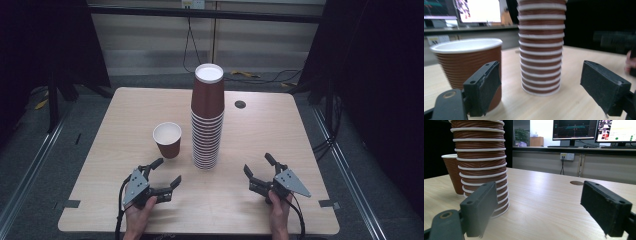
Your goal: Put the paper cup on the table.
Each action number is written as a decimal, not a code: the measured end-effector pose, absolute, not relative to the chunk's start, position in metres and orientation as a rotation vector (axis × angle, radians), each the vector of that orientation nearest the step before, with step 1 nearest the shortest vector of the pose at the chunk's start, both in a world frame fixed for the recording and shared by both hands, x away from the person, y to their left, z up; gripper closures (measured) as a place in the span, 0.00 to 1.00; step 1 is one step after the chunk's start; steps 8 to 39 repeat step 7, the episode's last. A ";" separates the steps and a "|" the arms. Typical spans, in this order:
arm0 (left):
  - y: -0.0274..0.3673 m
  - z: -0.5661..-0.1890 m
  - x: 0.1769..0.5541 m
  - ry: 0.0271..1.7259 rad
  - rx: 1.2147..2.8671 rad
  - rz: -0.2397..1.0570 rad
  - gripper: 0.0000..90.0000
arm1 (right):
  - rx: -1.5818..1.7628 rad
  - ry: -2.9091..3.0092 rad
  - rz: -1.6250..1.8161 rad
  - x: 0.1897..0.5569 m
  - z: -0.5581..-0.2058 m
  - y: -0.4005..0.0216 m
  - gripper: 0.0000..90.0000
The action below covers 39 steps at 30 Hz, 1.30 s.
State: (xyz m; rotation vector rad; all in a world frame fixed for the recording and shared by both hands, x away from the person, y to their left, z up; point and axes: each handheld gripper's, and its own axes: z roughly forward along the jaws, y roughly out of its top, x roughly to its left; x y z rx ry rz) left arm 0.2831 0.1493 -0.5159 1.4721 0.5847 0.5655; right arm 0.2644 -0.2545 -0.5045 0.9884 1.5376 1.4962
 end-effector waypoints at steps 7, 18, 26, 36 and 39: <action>0.149 -0.515 0.285 0.593 1.485 0.572 0.17 | 0.996 1.523 1.488 0.265 -0.505 -0.254 0.14; 0.149 -0.515 0.285 0.593 1.485 0.572 0.17 | 0.996 1.523 1.488 0.265 -0.505 -0.254 0.14; 0.149 -0.515 0.285 0.593 1.485 0.572 0.17 | 0.996 1.523 1.488 0.265 -0.505 -0.254 0.14; 0.149 -0.515 0.285 0.593 1.485 0.572 0.17 | 0.996 1.523 1.488 0.265 -0.505 -0.254 0.14; 0.149 -0.515 0.285 0.593 1.485 0.572 0.17 | 0.996 1.523 1.488 0.265 -0.505 -0.254 0.14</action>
